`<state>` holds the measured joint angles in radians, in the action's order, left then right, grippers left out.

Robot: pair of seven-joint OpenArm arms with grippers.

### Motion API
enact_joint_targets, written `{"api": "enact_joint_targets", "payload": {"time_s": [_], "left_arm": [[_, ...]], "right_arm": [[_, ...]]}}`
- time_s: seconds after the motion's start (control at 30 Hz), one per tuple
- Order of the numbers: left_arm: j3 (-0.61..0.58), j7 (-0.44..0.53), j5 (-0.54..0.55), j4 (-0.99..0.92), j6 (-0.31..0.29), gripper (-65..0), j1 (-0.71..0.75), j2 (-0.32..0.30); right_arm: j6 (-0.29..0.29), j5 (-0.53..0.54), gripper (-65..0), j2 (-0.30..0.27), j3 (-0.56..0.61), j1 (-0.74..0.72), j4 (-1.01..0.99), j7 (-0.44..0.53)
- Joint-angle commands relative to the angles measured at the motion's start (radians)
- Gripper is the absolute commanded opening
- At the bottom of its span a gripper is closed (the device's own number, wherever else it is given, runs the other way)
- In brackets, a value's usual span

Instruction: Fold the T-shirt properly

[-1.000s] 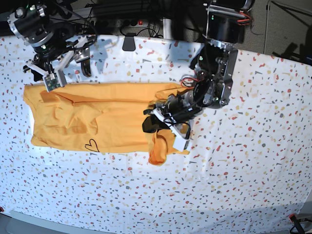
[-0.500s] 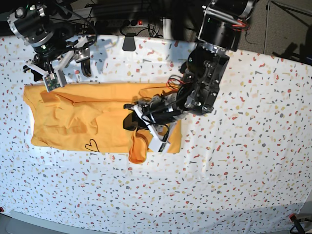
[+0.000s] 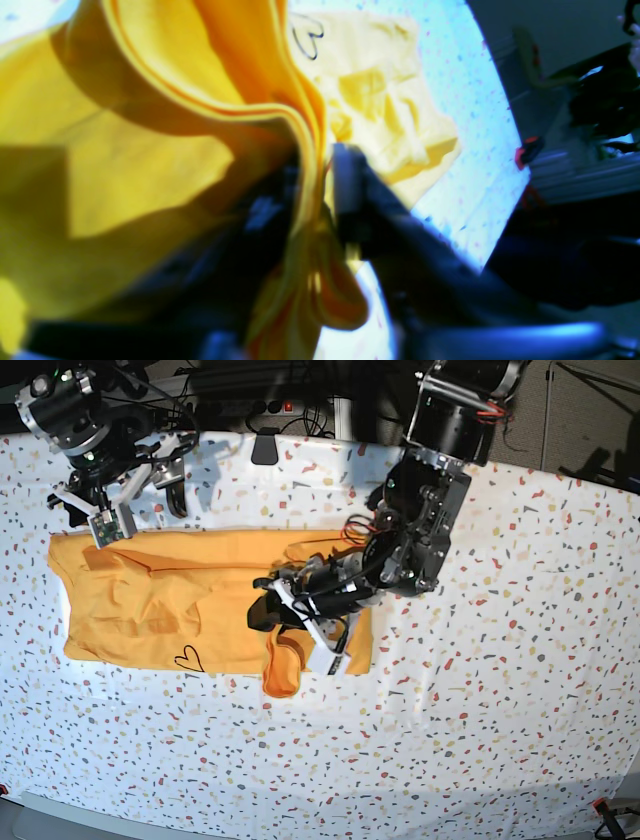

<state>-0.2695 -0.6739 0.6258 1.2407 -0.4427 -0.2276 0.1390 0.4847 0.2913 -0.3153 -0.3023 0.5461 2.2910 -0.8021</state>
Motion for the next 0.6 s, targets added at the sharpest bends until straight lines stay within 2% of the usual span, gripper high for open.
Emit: {"api": "enact_joint_targets", "payload": {"time_s": [0.0, 0.07, 0.23, 0.37, 0.43, 0.5, 0.57], "left_arm": [[-0.001, 0.029, 0.023, 0.016, -0.010, -46.5, -0.025, 0.011], [-0.001, 0.040, 0.041, 0.016, -0.010, -43.1, -0.025, 0.011], [-0.001, 0.051, 0.083, 0.016, -0.060, -42.7, -0.025, 0.011], [0.000, 0.062, 0.080, 0.016, -0.063, -42.8, -0.026, 0.010], [0.000, 0.062, 0.027, 0.016, -0.063, -42.8, -0.031, 0.010], [0.000, 0.061, -0.073, 0.016, -0.063, -42.8, -0.042, 0.010], [0.000, 0.054, -0.178, 0.016, -0.060, -42.8, -0.056, 0.008]], "right_arm": [[0.013, 0.009, -22.2, -0.009, -0.005, -0.001, 0.022, 0.019], [0.013, 0.009, -22.2, -0.009, -0.005, -0.001, 0.022, 0.019], [0.013, 0.009, -22.2, -0.009, -0.005, -0.001, 0.022, 0.019], [0.013, 0.008, -22.2, -0.009, -0.005, -0.001, 0.022, 0.019], [0.012, 0.008, -22.2, -0.009, -0.005, -0.002, 0.022, 0.021], [-0.003, -0.005, -22.2, -0.008, -0.005, -0.015, 0.022, 0.024], [-0.067, -0.067, -22.2, -0.009, -0.005, -0.048, 0.022, 0.024]]}}
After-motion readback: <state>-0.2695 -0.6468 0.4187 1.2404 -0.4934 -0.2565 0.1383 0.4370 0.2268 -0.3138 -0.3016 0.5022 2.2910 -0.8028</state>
